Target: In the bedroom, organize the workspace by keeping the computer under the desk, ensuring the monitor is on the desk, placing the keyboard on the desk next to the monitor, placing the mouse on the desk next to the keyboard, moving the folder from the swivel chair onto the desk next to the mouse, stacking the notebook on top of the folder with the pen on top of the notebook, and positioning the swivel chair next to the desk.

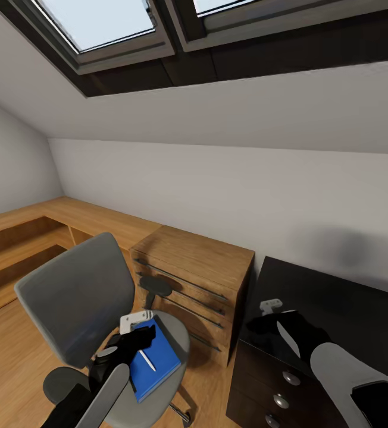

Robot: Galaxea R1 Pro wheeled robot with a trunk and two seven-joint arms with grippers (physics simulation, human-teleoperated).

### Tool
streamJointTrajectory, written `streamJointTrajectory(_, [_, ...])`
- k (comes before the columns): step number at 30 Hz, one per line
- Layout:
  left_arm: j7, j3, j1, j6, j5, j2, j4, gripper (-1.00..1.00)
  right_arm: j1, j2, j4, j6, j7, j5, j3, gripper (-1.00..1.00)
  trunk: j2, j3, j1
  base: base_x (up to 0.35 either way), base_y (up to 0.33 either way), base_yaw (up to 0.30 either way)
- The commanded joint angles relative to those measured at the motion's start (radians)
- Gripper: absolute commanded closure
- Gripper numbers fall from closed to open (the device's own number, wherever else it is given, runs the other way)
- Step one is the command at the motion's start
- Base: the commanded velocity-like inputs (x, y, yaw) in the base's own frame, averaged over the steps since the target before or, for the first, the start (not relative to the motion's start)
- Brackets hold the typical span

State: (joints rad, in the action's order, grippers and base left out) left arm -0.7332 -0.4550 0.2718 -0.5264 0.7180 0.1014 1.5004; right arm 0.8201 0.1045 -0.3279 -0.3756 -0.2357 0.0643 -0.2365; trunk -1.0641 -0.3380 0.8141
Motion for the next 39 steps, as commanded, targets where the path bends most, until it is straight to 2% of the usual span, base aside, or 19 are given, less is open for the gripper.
streamJointTrajectory(1, [-0.009, -0.006, 0.001, -0.001, 0.008, 0.001, 0.001, -1.0, 0.001, 0.001, -0.002, -0.006, -0.004, 0.006, -0.008, -1.0, -0.001, -0.001, 0.0, 0.0, 0.0, 0.0])
streamJointTrajectory(24, [-0.011, -0.013, 0.001, -0.001, 0.008, 0.0, 0.01, -1.0, 0.001, 0.001, -0.002, -0.027, -0.006, 0.008, -0.01, -1.0, -0.001, -0.001, 0.0, 0.0, 0.0, 0.0])
streamJointTrajectory(39, [-0.011, -0.013, 0.001, -0.001, 0.008, 0.0, 0.011, -1.0, 0.001, 0.0, -0.002, -0.096, -0.008, 0.008, -0.009, -1.0, -0.001, -0.001, 0.0, 0.0, 0.0, 0.0])
